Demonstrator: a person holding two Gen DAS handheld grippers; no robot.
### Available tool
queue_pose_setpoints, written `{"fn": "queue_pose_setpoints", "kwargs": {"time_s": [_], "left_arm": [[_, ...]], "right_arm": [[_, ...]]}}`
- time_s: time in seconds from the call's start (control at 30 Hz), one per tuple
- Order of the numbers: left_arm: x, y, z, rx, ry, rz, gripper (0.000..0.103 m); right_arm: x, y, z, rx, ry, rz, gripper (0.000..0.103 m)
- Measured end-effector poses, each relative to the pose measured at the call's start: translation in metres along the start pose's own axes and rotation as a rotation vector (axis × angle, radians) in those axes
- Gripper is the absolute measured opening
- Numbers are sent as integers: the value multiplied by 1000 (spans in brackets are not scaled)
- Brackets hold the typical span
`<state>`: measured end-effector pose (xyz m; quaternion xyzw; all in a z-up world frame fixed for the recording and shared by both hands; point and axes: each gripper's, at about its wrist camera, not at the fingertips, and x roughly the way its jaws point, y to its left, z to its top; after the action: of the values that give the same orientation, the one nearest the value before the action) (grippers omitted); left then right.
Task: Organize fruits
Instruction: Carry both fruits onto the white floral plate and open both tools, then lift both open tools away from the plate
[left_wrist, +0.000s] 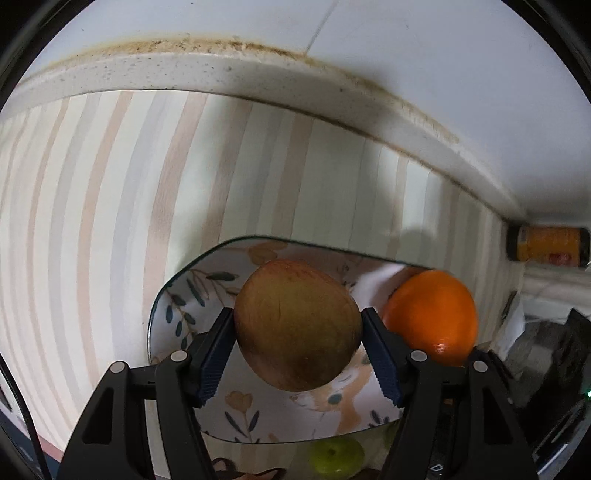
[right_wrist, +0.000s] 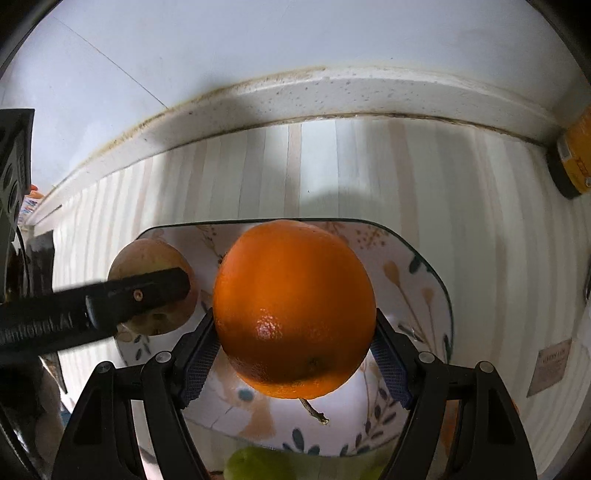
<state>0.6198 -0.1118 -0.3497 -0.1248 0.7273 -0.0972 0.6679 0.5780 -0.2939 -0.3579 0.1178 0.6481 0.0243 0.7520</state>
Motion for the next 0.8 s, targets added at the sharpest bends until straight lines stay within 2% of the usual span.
{"fn": "queue_pose_setpoints", "kwargs": {"time_s": [0.27, 0.33, 0.4, 0.47, 0.57, 0.8], "left_arm": [[3, -4, -1, -4, 7, 39, 66], [1, -7, -1, 8, -10, 85, 66], [-1, -8, -4, 32, -26, 135, 66], [-4, -8, -7, 38, -39, 134, 87], [-15, -10, -13, 48, -65, 129, 95], [-48, -10, -35, 97, -145, 157, 95]], "right_arm": [[2, -1, 7, 0, 41, 15, 81], [0, 0, 9, 6, 36, -2, 85], [-10, 6, 14, -19, -29, -48, 94], [-17, 9, 14, -30, -38, -69, 94], [-24, 7, 11, -24, -37, -94, 95], [-51, 5, -7, -16, -68, -143, 96]]}}
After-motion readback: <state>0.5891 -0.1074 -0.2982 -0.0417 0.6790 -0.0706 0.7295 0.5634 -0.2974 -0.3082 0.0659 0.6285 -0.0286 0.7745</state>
